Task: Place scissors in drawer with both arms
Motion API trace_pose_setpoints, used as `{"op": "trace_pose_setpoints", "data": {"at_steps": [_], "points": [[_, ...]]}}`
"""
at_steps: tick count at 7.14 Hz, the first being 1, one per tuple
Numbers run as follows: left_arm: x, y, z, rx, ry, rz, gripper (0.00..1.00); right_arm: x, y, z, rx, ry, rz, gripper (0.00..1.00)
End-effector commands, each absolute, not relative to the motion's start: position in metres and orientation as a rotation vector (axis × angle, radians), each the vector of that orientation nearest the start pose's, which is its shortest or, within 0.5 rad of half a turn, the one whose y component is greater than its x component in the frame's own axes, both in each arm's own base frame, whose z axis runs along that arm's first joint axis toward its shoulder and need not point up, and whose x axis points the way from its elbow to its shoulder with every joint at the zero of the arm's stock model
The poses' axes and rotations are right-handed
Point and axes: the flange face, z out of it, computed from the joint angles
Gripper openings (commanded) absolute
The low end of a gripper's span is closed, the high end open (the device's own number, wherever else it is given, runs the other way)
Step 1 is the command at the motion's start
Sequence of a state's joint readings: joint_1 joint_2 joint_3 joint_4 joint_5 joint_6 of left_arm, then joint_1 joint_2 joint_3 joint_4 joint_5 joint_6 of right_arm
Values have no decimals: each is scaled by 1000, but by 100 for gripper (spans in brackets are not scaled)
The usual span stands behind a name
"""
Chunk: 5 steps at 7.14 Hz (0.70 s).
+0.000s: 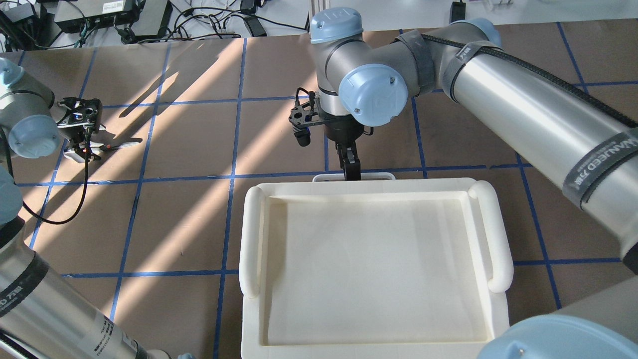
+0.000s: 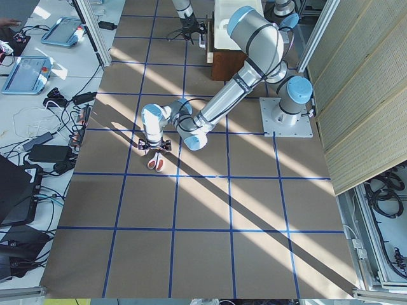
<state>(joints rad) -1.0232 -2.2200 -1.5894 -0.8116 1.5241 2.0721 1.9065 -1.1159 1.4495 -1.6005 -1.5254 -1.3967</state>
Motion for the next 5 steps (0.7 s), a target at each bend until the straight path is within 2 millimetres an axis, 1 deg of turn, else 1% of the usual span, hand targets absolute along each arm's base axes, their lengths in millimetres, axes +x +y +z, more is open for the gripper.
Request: {"op": "trace_pose_setpoints", "data": {"at_steps": [1,2,3,4,5], "points": [[233,-646,166,2111,2231,-97,94,341,-574,293,-2257,1928,308,61],[233,-646,167,2109,2235,-97,94,342,-588,297,-2274,1941,296,60],[232,-644,168,2111,2245,-91,94,335,-600,296,-2262,1956,284,60],[231,-644,165,2118,2256,-89,90,328,-608,300,-2267,1957,267,60],[231,-643,166,2122,2261,-84,87,324,-613,295,-2267,1954,265,60]]}}
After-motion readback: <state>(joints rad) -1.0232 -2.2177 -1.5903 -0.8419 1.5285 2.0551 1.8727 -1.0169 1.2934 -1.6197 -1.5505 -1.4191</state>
